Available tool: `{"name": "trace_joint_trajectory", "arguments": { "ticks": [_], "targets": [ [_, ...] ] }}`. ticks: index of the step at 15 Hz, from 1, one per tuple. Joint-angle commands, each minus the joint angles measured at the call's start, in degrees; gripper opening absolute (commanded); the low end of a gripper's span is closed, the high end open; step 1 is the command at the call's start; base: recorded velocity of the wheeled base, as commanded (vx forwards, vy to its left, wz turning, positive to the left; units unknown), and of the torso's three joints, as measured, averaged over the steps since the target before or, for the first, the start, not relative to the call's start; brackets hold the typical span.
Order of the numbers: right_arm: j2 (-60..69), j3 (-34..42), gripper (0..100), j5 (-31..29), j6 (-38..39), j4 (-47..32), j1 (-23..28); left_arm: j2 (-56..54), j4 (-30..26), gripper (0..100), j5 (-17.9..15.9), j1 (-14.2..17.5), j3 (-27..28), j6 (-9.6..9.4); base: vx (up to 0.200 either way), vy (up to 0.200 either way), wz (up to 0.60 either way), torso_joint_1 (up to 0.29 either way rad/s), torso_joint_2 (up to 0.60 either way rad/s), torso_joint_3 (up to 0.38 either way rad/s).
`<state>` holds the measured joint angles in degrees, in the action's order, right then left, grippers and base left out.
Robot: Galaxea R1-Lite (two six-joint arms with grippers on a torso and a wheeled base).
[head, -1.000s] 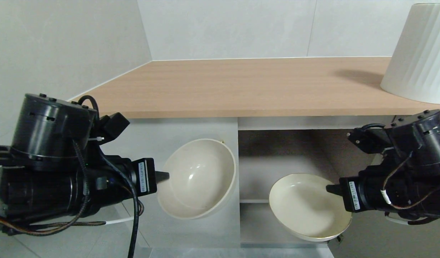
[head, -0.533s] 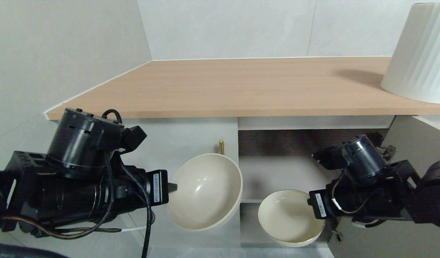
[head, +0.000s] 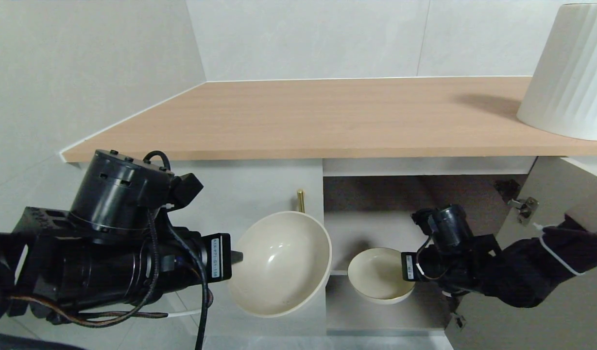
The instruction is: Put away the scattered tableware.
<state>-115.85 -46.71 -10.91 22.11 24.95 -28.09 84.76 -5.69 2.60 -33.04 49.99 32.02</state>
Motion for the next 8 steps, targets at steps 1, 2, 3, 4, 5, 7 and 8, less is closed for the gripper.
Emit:
{"name": "trace_joint_trajectory", "arguments": {
  "ticks": [1, 2, 3, 4, 5, 7, 8],
  "targets": [
    [-6.8, 0.0, 0, -1.7, 0.3, 4.0, 0.9, 0.2, 0.0, 0, 0.0, 0.0, -0.1, 0.06, 0.0, 0.0, 0.0, 0.0, 0.0, 0.0],
    [-8.6, -0.1, 0, -2.3, 0.6, 6.8, 1.4, 0.2, 0.0, 0, 0.0, 0.0, -0.1, 0.06, 0.0, 0.0, 0.0, 0.0, 0.0, 0.0],
    [-10.2, -0.2, 0, -3.2, 0.6, 10.0, 2.1, 0.2, 0.0, 0, 0.0, -0.1, -0.2, 0.06, 0.0, 0.0, 0.0, 0.0, 0.0, 0.0],
    [-11.8, -0.2, 0, -4.7, 0.6, 13.2, 2.9, 0.2, 0.0, 0, 0.0, -0.2, -0.2, 0.06, 0.0, 0.0, 0.0, 0.0, 0.0, 0.0],
    [-13.4, -0.5, 0, -6.1, 0.4, 15.5, 3.5, 0.2, 0.0, 0, 0.0, -0.2, -0.2, 0.06, 0.0, 0.0, 0.0, 0.0, 0.0, 0.0],
    [-15.8, -1.9, 0, -7.6, 0.4, 17.6, 4.3, 0.4, 0.0, 0, 0.0, -0.2, -0.2, 0.06, 0.0, 0.0, 0.0, 0.0, 0.0, 0.0],
    [-16.2, -2.4, 0, -7.9, 0.5, 17.6, 4.3, 0.4, 0.0, 0, 0.0, -0.2, -0.2, 0.06, 0.0, 0.0, 0.0, 0.0, 0.0, 0.0]
  ]
}}
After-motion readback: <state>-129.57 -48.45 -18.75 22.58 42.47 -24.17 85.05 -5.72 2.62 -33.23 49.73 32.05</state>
